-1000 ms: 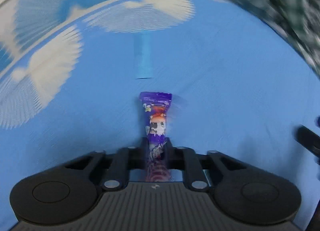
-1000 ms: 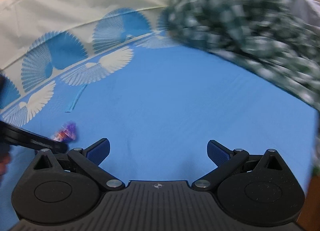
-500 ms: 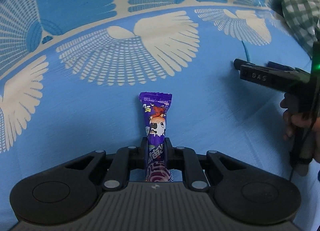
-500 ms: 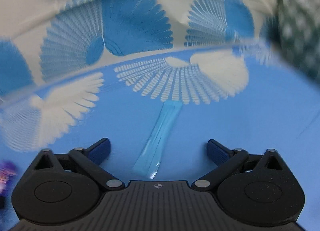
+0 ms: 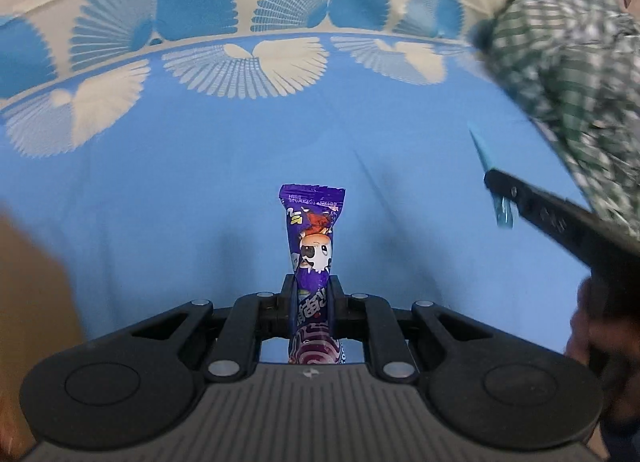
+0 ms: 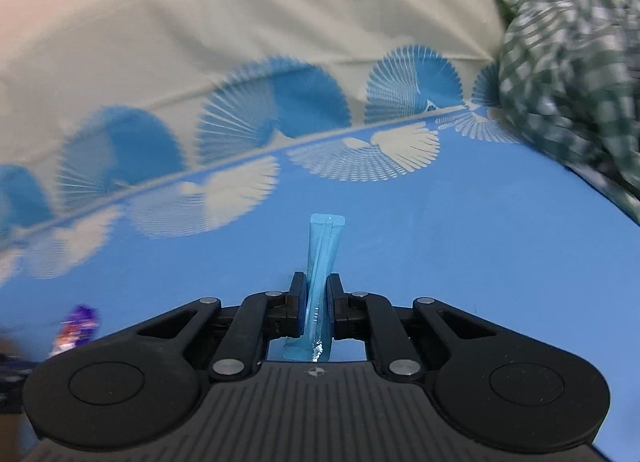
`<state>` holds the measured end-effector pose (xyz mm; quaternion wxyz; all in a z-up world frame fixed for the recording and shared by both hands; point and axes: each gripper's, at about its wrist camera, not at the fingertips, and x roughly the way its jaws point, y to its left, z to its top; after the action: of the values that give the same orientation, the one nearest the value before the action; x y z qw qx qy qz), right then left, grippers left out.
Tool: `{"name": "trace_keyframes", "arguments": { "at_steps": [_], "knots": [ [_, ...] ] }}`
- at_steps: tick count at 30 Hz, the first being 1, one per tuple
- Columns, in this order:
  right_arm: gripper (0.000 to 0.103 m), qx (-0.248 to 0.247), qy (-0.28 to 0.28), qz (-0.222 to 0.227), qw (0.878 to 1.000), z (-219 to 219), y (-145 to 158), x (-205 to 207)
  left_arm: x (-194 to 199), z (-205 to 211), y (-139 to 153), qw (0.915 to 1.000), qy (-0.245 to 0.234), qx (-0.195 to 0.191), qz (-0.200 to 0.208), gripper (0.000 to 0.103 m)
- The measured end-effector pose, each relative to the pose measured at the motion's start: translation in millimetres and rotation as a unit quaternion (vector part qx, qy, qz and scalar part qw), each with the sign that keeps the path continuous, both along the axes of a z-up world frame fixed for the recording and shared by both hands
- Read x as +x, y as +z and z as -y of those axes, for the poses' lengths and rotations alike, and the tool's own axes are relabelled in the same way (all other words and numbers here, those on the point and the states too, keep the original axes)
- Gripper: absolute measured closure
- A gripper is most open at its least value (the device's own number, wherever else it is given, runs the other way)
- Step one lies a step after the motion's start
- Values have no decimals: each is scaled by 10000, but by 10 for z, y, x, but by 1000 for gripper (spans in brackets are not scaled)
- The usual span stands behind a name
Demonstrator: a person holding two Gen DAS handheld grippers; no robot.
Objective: Organize snacks
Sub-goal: 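Carry the purple packet and blue stick over the box with both tools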
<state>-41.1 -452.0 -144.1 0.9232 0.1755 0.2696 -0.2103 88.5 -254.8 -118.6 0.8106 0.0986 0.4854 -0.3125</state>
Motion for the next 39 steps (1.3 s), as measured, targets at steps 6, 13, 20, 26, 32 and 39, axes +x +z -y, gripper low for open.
{"name": "trace_keyframes", "arguments": {
  "at_steps": [6,13,20,26,32,39],
  "knots": [
    [92,230,342,203,9989,-1017,602,-977,-958,-851,577,9992,198,102,341,88],
    [92,304,1330,471,9895,-2071,1045,-1576,-1890,-1975,1116,9918,850,235,924,88],
    [92,487,2198,593,9725,-2999,1194,-2024,-2597,-2885,1335,9787,1542,305,1322,88],
    [92,151,2479,776,9656,-3344,1402,-2290,-2920,-3363,1441,9718,1984,-13,1275,88],
    [92,-115,2576,857,9624,-3501,1518,-2404,-3036,-3506,1561,9676,2071,-271,1421,88],
    [92,-258,2589,818,9621,-3574,1553,-2433,-3079,-3604,1592,9655,2145,-411,1418,88]
  ]
}}
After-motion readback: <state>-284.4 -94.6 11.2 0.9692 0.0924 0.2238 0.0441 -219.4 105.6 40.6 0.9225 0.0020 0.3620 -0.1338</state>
